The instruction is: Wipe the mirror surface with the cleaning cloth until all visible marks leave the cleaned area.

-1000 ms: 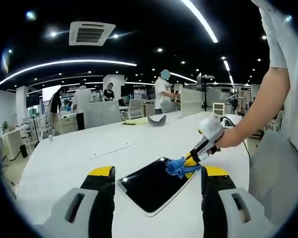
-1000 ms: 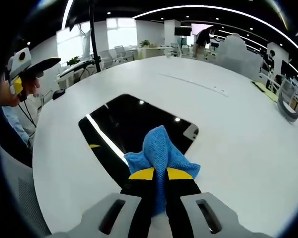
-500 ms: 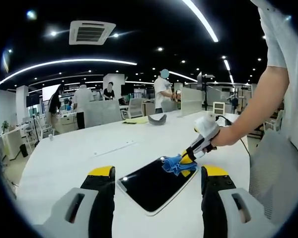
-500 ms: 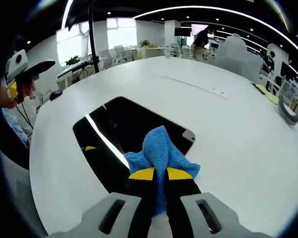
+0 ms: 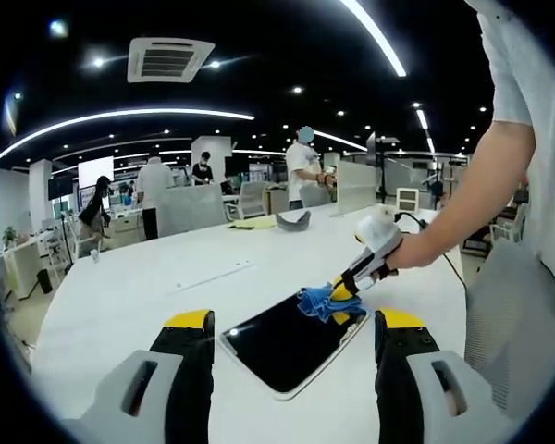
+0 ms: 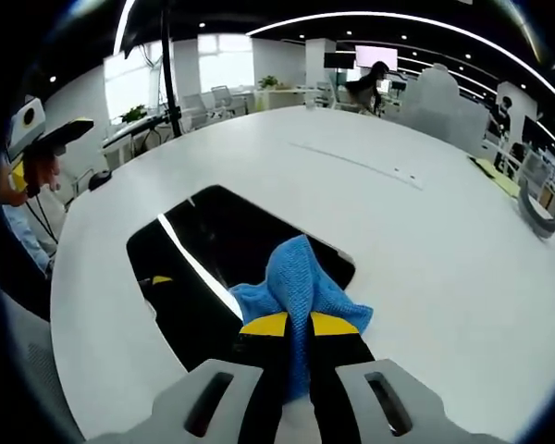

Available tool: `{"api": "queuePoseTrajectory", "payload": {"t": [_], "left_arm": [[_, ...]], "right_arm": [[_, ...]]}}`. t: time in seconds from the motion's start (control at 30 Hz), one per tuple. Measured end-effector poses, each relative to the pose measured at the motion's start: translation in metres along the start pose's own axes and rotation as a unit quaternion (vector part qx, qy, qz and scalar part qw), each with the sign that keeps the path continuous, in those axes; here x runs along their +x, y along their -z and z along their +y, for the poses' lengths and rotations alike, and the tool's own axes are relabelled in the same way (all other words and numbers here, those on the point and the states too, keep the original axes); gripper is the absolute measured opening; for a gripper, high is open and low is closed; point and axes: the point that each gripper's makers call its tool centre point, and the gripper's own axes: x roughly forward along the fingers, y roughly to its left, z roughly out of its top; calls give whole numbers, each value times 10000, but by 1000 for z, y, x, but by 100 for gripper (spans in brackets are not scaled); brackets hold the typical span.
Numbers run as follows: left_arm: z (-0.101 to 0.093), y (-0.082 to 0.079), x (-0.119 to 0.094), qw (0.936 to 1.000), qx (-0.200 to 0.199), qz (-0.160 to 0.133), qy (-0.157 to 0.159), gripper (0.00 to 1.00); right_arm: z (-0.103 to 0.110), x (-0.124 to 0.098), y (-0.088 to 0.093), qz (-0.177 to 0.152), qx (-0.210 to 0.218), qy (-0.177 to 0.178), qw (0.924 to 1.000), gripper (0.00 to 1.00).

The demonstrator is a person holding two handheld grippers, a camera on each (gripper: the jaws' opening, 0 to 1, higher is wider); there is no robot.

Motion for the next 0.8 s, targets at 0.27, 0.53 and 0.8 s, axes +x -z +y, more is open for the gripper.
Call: {"api": "queuePoseTrajectory", "payload": {"t": [0.27,0.53,0.8], "left_arm": [[3,-1,0,10000,7,-10,-25,71],[3,0,2,10000,-1,-8,-14,70],[4,2,2,10000,-16,17,-31,70]], "right_arm": [[-6,5,-5,-13,17,30,10000,2],[-14,12,-11,-25,11,54,10000,2],[-19,16,-16,-41,0,67,10000,2]]}}
